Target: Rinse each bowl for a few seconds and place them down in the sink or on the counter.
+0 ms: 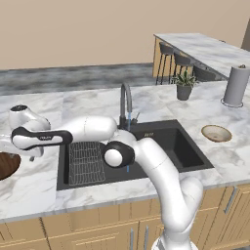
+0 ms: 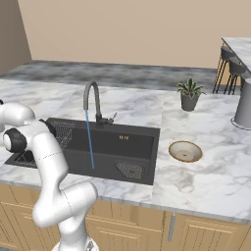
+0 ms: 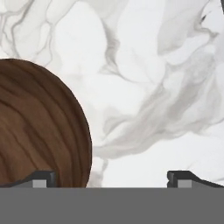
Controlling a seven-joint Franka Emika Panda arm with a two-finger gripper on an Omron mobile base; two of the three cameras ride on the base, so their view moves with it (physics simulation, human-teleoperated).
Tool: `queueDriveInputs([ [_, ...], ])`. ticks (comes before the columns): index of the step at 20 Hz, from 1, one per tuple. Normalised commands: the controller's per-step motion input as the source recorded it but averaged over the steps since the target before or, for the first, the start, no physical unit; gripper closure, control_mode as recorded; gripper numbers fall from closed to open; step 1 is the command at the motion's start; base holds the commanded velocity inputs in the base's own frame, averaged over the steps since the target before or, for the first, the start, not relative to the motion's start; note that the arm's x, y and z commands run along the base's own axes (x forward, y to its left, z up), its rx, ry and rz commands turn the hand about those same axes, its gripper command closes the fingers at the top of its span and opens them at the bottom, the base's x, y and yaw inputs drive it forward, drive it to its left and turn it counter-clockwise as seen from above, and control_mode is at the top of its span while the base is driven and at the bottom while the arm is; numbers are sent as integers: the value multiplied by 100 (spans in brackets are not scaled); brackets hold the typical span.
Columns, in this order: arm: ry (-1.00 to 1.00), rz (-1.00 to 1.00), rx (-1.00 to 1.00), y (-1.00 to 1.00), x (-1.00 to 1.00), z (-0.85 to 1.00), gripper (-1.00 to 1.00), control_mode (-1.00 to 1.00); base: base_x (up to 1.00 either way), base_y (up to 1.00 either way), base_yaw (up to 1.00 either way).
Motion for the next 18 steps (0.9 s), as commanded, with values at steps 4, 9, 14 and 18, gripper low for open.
queueDriveInputs([
  [4,-6,0,4,2,7,-8,-100,-100,0,0,0],
  [9,-6,0,6,0,7,-13,-100,-100,0,0,0],
  [14,-5,0,6,0,2,-17,-100,-100,0,0,0],
  [18,-3,-1,6,3,7,-17,-100,-100,0,0,0],
])
